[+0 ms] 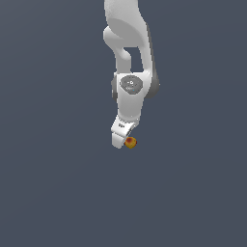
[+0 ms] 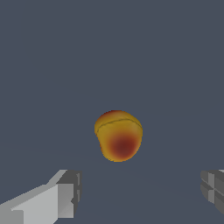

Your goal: Pick up the object and move it to a goal position.

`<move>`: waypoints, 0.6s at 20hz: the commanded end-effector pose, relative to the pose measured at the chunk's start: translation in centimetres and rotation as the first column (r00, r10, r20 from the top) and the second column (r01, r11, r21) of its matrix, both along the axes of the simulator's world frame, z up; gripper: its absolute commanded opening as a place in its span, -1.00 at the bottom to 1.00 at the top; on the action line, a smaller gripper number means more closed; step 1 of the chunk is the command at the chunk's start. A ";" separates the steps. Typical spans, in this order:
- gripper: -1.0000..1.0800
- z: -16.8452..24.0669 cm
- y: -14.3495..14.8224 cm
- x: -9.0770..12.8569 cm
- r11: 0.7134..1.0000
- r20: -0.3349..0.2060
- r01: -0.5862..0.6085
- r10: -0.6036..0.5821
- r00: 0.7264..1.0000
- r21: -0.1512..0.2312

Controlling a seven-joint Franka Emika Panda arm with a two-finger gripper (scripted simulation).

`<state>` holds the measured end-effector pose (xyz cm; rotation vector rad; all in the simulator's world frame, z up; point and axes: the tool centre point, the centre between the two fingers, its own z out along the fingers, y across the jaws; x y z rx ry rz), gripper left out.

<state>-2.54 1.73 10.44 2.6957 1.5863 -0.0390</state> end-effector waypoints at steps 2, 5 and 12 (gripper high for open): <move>0.92 -0.5 0.5 -0.3 0.994 0.001 -0.109 0.109 0.994 0.006; 0.92 -1.0 0.9 -0.5 0.981 0.004 -0.194 0.194 0.981 0.012; 0.92 -1.6 1.7 -0.9 0.942 0.010 -0.336 0.336 0.942 0.020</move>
